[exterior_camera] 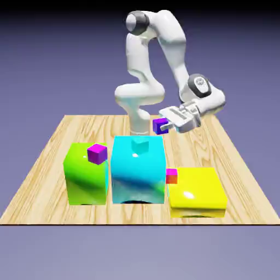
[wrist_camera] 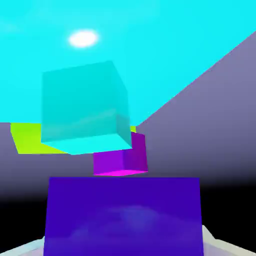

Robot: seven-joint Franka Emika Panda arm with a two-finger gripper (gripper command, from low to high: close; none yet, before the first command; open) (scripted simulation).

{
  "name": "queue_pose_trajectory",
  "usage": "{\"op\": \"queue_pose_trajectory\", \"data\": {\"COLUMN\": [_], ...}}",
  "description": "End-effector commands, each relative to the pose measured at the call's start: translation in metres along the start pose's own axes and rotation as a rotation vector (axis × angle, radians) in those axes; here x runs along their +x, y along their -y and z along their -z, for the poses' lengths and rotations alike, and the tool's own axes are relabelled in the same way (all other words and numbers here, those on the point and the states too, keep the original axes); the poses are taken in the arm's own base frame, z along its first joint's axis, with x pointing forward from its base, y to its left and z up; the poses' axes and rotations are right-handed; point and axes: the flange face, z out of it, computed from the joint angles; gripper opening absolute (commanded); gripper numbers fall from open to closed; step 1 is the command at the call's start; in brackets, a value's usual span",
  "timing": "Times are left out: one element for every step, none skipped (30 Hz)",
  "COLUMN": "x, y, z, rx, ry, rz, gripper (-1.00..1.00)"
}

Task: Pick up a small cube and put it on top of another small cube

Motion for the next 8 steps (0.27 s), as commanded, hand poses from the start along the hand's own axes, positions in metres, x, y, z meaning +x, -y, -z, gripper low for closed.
{"op": "queue_pose_trajectory", "data": {"x": [0.000, 0.006, 0.010, 0.014, 0.014, 0.014, 0.010, 0.005], "y": [0.000, 0.003, 0.008, 0.013, 0.013, 0.013, 0.008, 0.003], "z": [0.000, -0.019, -0.038, -0.055, -0.055, -0.055, -0.036, -0.017], "rx": [-0.002, -0.003, -0.003, -0.002, -0.002, -0.002, -0.003, -0.003], "ry": [-0.001, 0.001, 0.001, -0.001, -0.001, -0.001, 0.001, 0.001], "rz": [0.000, -0.002, -0.002, 0.000, 0.000, 0.000, -0.002, -0.002], "gripper": [-1.00, -1.00, -1.00, -1.00, 1.00, 1.00, 1.00, 1.00]}}
